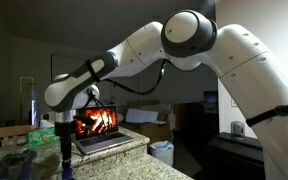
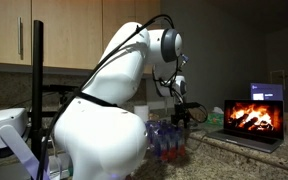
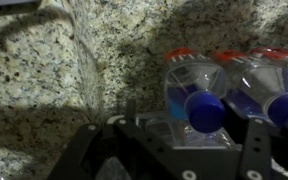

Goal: Move the three bottles to the right

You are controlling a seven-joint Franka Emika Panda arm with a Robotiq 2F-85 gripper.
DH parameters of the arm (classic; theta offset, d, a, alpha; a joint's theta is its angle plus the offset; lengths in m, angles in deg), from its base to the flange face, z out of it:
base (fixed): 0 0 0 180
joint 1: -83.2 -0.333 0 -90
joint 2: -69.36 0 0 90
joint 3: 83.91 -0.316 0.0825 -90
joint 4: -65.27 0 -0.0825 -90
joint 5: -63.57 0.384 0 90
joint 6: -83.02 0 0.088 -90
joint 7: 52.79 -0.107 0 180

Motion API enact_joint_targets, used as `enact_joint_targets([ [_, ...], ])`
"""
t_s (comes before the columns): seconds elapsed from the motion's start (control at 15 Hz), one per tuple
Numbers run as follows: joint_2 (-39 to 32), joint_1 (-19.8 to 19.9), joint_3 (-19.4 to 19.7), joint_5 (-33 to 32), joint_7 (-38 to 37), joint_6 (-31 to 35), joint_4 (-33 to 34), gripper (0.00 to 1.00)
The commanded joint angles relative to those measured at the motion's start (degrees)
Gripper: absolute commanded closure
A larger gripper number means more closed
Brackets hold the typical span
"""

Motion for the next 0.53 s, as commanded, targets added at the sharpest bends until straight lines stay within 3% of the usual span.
enact_joint_targets([
  [0.0, -1.60, 0.27, -0.79, 1.37, 4.35, -3.12, 2.42, 0.46],
  [0.33, -1.05, -0.35, -0.68, 0.86, 4.41, -5.27, 2.65, 0.80],
  [0.47, 0.17, -0.99, -0.07, 0.25, 1.72, -5.97, 2.28, 0.86],
])
